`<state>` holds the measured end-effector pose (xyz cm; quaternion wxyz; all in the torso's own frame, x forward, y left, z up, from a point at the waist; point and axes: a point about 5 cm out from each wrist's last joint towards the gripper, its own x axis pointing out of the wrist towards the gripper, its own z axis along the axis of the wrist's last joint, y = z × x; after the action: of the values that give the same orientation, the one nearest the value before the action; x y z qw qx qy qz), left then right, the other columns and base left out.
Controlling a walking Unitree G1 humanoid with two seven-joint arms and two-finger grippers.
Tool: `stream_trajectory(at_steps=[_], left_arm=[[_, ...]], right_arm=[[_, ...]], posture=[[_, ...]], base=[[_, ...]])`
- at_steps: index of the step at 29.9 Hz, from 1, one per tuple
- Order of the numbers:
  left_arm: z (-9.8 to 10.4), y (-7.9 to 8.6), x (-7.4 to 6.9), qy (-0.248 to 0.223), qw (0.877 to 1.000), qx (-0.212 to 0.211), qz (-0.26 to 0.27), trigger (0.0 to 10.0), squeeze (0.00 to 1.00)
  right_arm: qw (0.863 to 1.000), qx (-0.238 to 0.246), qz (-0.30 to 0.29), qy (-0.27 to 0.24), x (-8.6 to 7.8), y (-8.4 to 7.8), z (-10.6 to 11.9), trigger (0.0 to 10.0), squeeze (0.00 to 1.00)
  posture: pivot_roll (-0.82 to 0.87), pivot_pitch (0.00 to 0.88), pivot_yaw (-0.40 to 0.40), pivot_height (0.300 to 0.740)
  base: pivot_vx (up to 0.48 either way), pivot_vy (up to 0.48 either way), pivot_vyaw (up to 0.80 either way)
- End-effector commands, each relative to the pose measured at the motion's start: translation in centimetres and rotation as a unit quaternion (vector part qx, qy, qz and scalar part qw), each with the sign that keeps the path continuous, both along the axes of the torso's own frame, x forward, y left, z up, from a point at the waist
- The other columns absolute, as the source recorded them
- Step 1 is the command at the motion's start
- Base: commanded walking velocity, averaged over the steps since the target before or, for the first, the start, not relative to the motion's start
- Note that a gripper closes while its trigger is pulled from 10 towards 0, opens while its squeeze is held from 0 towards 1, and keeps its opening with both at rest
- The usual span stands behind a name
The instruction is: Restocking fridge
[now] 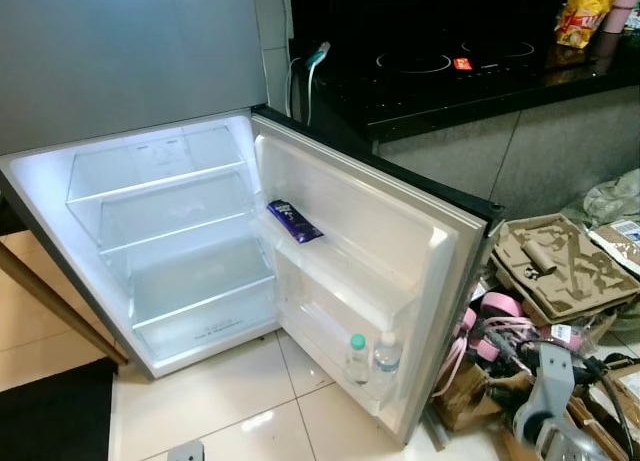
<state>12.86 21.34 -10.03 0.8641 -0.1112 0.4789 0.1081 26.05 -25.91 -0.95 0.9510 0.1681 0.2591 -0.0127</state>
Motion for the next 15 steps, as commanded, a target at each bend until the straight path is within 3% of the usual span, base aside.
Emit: stream_trajectory(at_steps=[1,2,5,7,11,12,15], left_arm=[[-0.2,0.0,-0.6,0.011,1.000,-0.001,0.006,10.0,0.00],[-0.2,0.0,-0.7,0.011,1.000,-0.001,0.006,10.0,0.00],[-0.2,0.0,-0.7,0.011,1.000,-0.001,0.006,10.0,0.00],[-0.2,0.0,-0.7,0.011,1.000,-0.002,0.006,10.0,0.00],[-0.2,0.0,-0.7,0.011,1.000,-0.001,0.006,10.0,0.00],[-0.2,0.0,-0.7,0.011,1.000,-0.001,0.006,10.0,0.00],[-0.2,0.0,-0.8,0.011,1.000,-0.001,0.006,10.0,0.00]], right_arm=[[0.999,-0.002,-0.029,-0.023,0.6,-0.9,0.9,10.0,0.00],[0.998,-0.001,-0.049,-0.049,1.5,-1.5,2.0,10.0,0.00],[0.996,0.000,-0.056,-0.063,2.0,-1.8,2.6,10.0,0.00],[0.993,-0.004,-0.052,-0.106,3.7,-2.0,4.7,10.0,0.00],[0.991,-0.004,-0.039,-0.126,4.5,-1.8,5.6,9.9,0.00],[0.989,-0.002,-0.034,-0.142,5.0,-1.8,6.4,0.0,0.00],[0.985,-0.004,-0.021,-0.171,6.1,-1.6,7.8,0.0,0.00]], posture=[[-0.11,0.000,0.014,0.740],[-0.11,0.000,0.013,0.740],[-0.11,0.000,0.013,0.740],[-0.11,0.000,0.013,0.740],[-0.11,0.000,0.013,0.740],[-0.10,0.000,0.011,0.740],[-0.10,0.000,0.010,0.740]], base=[[0.000,0.000,0.00],[0.000,0.000,0.00],[0.000,0.000,0.00],[0.000,0.000,0.00],[0.000,0.000,0.00],[0.000,0.000,0.00],[0.000,0.000,0.00]])
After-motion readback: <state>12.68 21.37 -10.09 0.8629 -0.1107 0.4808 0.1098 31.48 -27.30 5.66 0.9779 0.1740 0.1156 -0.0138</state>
